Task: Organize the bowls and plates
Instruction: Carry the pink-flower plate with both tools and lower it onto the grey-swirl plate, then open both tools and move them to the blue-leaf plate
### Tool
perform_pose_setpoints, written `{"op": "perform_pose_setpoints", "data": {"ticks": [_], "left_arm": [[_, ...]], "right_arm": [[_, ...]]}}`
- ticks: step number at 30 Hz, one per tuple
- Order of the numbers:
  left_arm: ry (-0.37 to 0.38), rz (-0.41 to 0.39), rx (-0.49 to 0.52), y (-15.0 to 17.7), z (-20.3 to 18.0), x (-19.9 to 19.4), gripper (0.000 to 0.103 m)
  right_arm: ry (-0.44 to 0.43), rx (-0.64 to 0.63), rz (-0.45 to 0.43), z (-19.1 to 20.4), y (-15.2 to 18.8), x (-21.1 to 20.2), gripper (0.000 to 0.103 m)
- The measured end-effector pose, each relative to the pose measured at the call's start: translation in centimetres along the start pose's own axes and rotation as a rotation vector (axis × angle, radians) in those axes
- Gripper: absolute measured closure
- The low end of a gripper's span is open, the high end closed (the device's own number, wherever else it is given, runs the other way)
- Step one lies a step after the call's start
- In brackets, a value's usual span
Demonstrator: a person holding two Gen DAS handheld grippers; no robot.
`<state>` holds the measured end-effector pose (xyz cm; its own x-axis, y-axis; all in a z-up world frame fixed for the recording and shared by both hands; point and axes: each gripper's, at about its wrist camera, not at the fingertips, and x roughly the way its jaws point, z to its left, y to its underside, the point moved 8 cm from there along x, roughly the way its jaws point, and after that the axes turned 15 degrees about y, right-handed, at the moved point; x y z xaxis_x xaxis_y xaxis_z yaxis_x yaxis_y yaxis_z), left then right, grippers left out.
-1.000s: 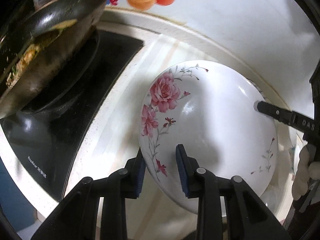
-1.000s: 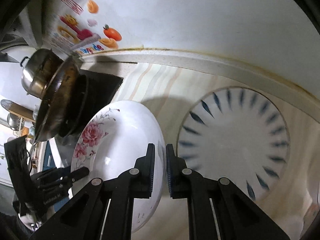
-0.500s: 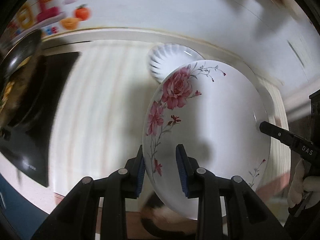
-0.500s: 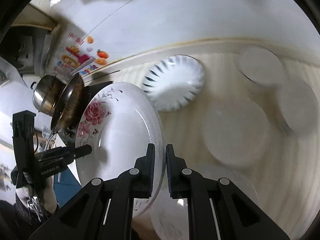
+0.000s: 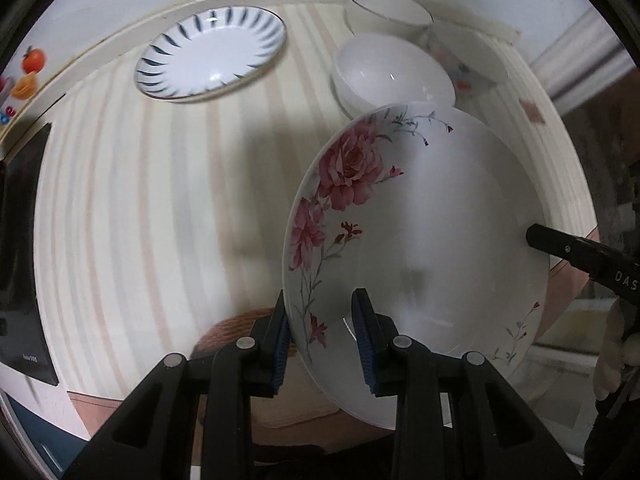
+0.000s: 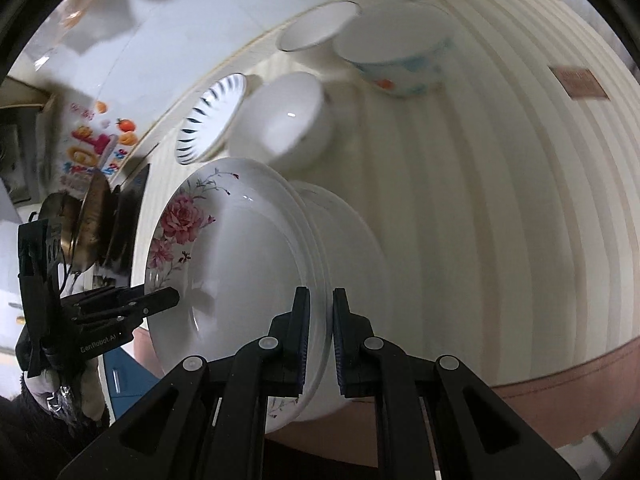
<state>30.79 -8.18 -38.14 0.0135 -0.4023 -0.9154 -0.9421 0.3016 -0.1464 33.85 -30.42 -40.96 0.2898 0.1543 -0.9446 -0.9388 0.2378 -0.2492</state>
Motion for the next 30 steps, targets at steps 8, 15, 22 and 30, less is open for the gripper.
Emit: {"op": "perform_pose_setpoints", "data": {"ticks": [8,15,22,30], "left_arm": [[-0.054,0.047,0.027,-0.5,-0.5,1.9,0.076],[-0.083,0.076,0.019,-0.9,-0.2,2.7,0.076],[-0.106,0.110,0.024,-1.0,-0.4,4.0,0.076],[-0.134,0.137,0.044,-1.0,-1.1,5.5,0.076]], "right_arm": [[0.006,0.019,0.009,-1.8,0.4,1.3,0.090],[0.006,0.003,0.023,-1.2,0.5,2.0,0.090],[0.006,-0.004,0.047,-0.3,1.0,3.0,0.090],[0.022,-0.016,0.053,0.3,1.3,3.3,0.090]]}}
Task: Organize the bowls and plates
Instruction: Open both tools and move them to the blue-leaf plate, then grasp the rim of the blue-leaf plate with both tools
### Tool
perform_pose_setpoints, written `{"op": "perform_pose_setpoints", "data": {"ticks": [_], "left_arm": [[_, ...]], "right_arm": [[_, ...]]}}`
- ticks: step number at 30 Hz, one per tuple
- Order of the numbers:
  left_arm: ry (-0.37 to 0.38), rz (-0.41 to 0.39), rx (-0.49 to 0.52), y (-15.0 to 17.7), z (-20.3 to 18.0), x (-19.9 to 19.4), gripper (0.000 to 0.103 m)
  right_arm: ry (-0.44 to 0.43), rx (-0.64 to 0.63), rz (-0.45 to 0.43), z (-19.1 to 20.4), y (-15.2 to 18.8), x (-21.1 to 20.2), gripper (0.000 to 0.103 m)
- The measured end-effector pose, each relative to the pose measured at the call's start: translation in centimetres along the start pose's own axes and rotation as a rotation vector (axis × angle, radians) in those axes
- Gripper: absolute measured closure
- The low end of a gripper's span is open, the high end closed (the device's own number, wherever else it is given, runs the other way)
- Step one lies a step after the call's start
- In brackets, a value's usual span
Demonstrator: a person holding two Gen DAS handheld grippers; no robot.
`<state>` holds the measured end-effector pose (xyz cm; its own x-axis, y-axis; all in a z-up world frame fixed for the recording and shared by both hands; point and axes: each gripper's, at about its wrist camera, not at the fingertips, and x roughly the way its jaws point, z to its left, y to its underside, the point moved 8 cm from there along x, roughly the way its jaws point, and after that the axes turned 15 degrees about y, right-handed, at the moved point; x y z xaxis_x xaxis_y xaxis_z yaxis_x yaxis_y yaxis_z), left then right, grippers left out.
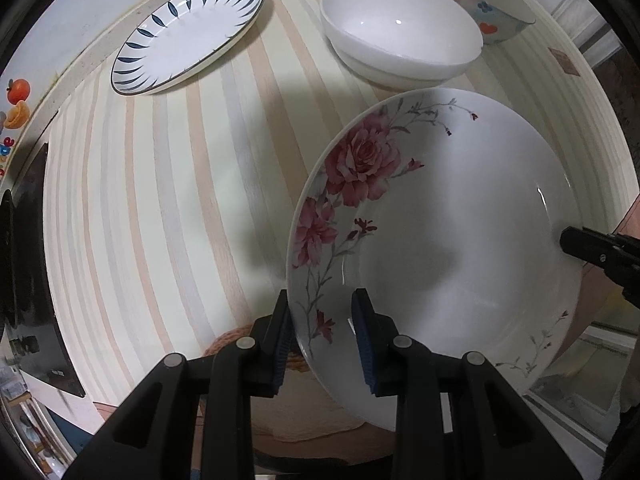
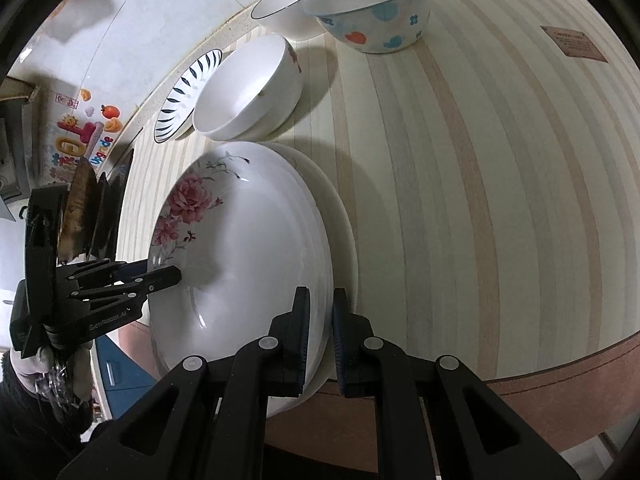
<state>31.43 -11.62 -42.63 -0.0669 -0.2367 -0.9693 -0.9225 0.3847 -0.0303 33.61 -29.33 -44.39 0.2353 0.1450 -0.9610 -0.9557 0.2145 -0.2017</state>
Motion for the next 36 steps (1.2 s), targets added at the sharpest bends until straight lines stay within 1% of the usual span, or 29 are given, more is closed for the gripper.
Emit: {"op": "perform_pose_setpoints", "data": {"ticks": [7,9,13,19,22,25,27,28,30,32,33,34,36], "left_arm": [[-0.002,0.004,0.004,0.0,-0.7,0.6,0.076],[0.000,0.003,0.008,0.1,0.0,0.0,0.076],[0.006,-0.006,0.014,0.2,-0.5,-0.6,0.076],[0.023,-0.050,0.017,-0.1,-0.5,-3.4,0.076],[0.040,-0.086,0.018,-0.3,-0.1,-5.5,0.076],[0.057,-0.123,0.017,-1.0,-0.1,-7.6,0.076],[0.073,-0.141,0.015,-1.9,-0.1,-9.3,0.076],[0.082,-0.151,0.014,-2.4,0.1,-10.0,0.076],[0.096,-0.169,0.009,-3.7,0.9,-11.5,0.075],[0.114,-0.201,-0.014,-5.0,2.1,-13.1,0.075],[0.116,-0.215,-0.026,-5.9,3.1,-13.6,0.074],[0.113,-0.231,-0.045,-6.8,4.3,-14.2,0.069],[0.095,-0.254,-0.076,-8.3,6.7,-14.8,0.069]], "right_arm": [[0.016,0.018,0.016,0.3,-0.2,0.2,0.091],[0.020,0.026,0.025,-0.3,-0.2,0.1,0.090],[0.043,0.037,0.037,-0.2,0.0,-0.2,0.090],[0.074,0.036,0.065,-0.1,0.3,-0.5,0.090],[0.103,0.035,0.080,-0.4,0.5,-0.8,0.087],[0.084,0.050,0.067,-0.3,0.1,-2.0,0.087],[0.084,0.054,0.053,0.0,-0.6,-3.3,0.087],[0.069,0.054,0.036,0.6,-1.3,-4.3,0.087],[0.061,0.050,0.010,1.6,-2.7,-5.8,0.083],[0.041,0.039,-0.029,3.5,-4.8,-7.4,0.063],[0.027,0.033,-0.047,4.6,-6.0,-8.0,0.058],[0.008,0.025,-0.064,5.8,-7.3,-8.5,0.053],[-0.021,0.003,-0.089,8.4,-10.1,-9.0,0.052]]}}
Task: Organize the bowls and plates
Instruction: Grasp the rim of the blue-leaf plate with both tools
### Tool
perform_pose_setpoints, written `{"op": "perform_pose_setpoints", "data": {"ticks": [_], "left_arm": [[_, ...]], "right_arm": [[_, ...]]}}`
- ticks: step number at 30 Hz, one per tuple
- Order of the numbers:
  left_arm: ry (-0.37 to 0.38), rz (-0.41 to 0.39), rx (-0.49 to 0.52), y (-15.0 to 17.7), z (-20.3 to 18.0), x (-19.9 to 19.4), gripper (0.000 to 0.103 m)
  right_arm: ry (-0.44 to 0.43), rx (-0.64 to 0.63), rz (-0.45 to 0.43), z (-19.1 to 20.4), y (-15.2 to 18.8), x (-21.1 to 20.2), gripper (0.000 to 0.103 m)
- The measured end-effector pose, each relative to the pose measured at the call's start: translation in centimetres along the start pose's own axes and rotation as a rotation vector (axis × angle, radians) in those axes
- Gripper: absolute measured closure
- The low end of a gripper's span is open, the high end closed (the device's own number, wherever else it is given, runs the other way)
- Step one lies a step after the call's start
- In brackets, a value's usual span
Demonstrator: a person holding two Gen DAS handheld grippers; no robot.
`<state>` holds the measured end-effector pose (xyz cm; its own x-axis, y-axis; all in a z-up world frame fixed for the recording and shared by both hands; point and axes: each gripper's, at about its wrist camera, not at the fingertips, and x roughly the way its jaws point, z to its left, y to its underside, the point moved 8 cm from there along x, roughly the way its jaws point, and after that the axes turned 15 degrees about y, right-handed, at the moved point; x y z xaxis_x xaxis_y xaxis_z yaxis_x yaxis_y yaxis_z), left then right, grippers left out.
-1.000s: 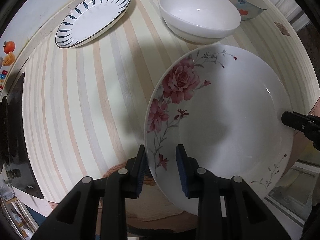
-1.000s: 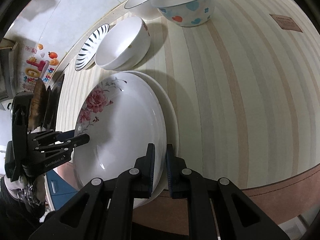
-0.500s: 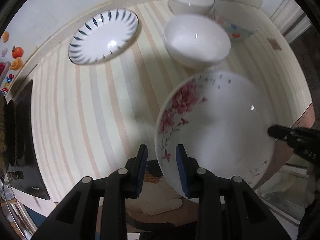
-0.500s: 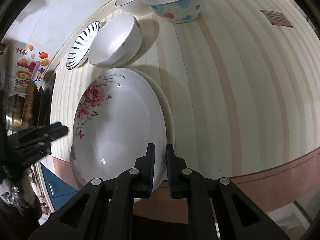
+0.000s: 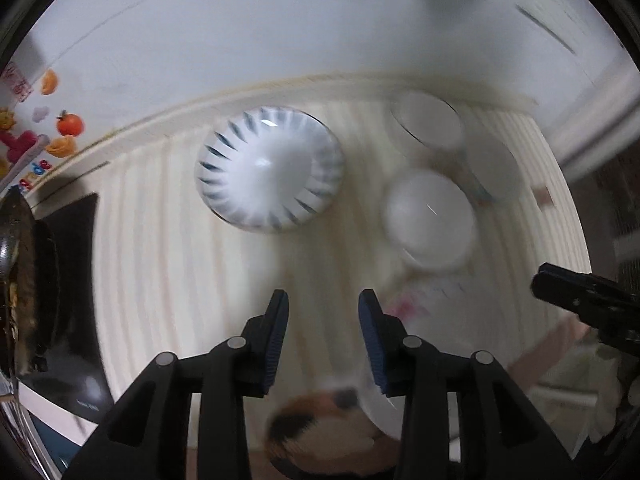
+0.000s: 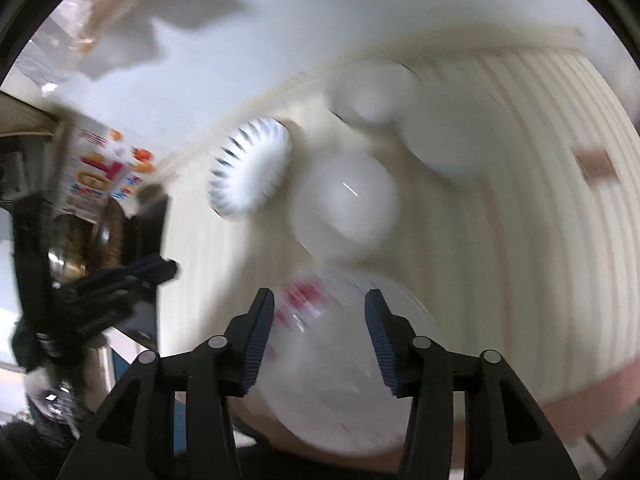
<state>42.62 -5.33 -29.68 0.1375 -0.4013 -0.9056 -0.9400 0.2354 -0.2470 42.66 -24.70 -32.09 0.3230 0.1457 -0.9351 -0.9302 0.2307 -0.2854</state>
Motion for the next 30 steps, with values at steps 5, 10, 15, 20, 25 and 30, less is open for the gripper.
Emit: {"op": "perform_pose_setpoints", "data": {"ticks": [5,10,15,20,25,30], "left_arm": [[-0.033,-0.018,-0.137,-3.8,8.1,1.4,0.069],[-0.025,0.018,-0.257,-5.9,15.0,5.4,0.069],[0.041,0.084,-0.319,-7.3,18.3,9.9,0.069],[0.115,0.102,-0.281,-7.9,18.1,12.6,0.084],[0.097,0.103,-0.252,-8.0,17.7,12.7,0.086],[0.084,0.081,-0.220,-7.6,16.3,11.1,0.086]], "right_arm": [[0.018,-0.064,0.003,6.1,-7.3,4.3,0.052],[0.100,-0.093,0.069,9.7,-12.9,11.8,0.052],[0.187,-0.099,0.140,10.3,-15.8,18.1,0.053],[0.224,-0.086,0.223,9.7,-16.1,22.1,0.090],[0.234,-0.103,0.208,9.7,-15.9,22.4,0.091],[0.231,-0.114,0.190,9.9,-15.6,21.1,0.091]]}}
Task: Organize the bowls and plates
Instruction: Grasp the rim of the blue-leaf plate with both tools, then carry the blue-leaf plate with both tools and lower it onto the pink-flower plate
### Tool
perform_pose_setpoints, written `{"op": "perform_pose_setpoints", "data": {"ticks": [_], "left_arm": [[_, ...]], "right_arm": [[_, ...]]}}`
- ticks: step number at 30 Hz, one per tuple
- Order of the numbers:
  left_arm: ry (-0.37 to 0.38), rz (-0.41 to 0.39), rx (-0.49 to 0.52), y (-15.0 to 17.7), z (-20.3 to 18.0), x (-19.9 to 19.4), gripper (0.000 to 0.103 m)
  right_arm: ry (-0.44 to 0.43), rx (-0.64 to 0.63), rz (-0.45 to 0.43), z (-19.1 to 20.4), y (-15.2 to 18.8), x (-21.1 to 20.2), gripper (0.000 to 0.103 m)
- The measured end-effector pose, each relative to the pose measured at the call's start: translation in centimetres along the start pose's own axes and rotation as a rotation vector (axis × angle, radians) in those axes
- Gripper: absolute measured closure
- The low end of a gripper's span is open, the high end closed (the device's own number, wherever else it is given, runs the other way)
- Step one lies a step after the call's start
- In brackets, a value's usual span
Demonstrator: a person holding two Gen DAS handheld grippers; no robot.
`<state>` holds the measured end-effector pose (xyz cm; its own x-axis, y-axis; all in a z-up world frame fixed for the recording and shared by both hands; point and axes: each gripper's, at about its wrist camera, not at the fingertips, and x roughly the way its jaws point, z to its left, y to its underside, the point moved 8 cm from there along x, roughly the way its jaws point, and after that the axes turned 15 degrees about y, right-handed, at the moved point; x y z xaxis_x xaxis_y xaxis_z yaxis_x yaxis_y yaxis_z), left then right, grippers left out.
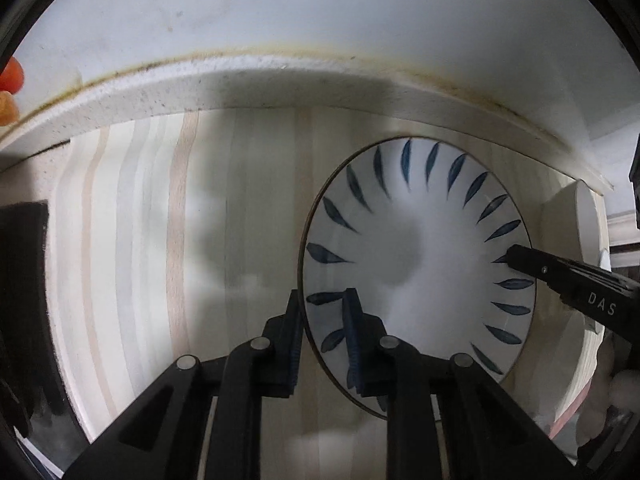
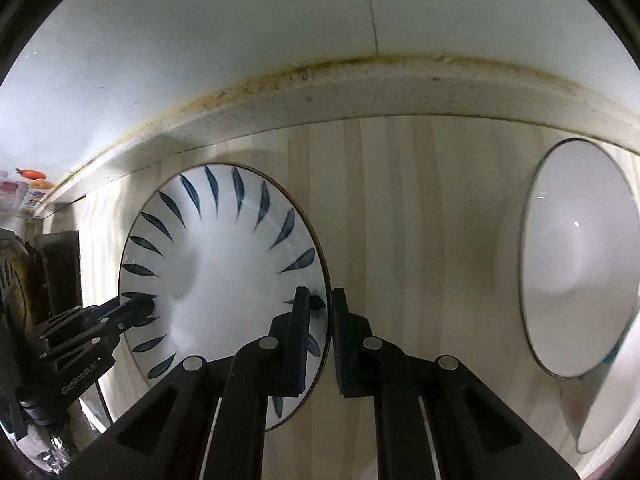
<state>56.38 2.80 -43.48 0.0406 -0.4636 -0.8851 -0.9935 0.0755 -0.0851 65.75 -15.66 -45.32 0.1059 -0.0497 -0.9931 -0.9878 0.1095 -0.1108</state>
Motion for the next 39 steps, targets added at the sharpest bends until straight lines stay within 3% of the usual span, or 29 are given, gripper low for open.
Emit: {"op": "perform_pose_setpoints", "data": {"ticks": [12,17,26,39], "left_arm": [[-0.014,-0.078,0.083,3.3,-5.4,-6.8,0.086],[-0.014,-0.105,0.119,5.4,-8.1,-9.7,0.086],[-0.004,-0.079,0.187,9.6,-13.4,-10.5,0.086],[0.012,0.062,0.201,17.0,-16.7,-5.3,0.086]], "right_arm": [[-0.051,-0.045,-0.095,-1.9,4.2,-8.2,0.092],[-0.076,-0.050,-0.138,-3.4,7.5,-12.3,0.092],[-0.105,-0.027,-0.178,-7.9,14.8,-17.0,0.092],[-0.115,0.012,-0.088,-13.3,25.9,-12.9,0.092]]}}
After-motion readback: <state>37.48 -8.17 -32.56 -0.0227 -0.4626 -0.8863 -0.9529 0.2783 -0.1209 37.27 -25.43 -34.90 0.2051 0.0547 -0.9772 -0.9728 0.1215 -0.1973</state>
